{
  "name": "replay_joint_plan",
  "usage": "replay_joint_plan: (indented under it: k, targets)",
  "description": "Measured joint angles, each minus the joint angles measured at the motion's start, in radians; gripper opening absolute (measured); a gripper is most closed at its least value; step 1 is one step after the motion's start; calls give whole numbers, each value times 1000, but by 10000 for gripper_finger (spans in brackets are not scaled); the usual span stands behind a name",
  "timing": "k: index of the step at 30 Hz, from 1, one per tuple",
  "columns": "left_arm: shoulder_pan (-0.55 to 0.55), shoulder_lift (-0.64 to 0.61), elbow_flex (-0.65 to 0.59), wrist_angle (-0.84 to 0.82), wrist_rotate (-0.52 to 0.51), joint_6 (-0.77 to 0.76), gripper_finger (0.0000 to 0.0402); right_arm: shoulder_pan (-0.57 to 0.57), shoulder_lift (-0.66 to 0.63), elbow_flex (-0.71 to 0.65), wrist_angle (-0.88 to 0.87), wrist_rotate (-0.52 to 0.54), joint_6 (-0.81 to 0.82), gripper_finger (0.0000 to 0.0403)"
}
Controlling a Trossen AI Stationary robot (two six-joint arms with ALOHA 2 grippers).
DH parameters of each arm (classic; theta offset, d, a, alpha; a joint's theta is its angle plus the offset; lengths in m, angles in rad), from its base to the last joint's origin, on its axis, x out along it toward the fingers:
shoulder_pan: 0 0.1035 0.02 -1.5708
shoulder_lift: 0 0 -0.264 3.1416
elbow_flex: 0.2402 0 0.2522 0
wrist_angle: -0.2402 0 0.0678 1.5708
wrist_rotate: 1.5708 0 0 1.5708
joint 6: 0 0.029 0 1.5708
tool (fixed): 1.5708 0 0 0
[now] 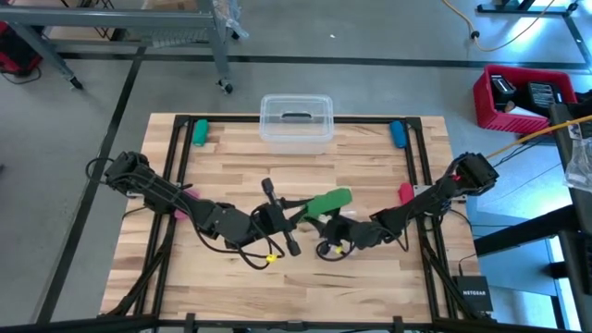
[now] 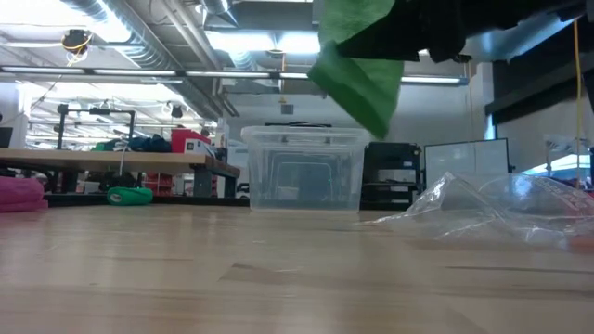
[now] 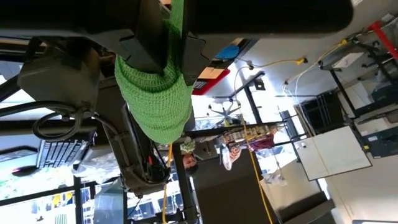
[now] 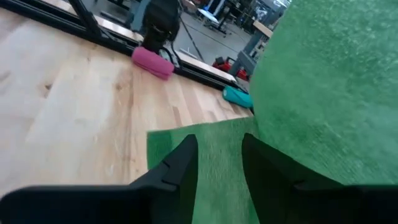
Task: Roll bandage
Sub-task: Roll the green bandage
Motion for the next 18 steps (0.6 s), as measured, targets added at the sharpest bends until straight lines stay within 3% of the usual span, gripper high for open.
replay_joint_plan:
  k: [5, 13, 18]
  targets:
    - [-3, 0, 0, 1, 20, -7, 23, -1, 0, 0, -19, 7, -33, 124]
    - [-5, 0, 0, 0, 21, -16, 24, 1, 0, 0, -23, 133, -78, 124]
    - [-5, 0, 0, 0, 21, -16, 24, 7, -1, 0, -27, 144, -77, 124]
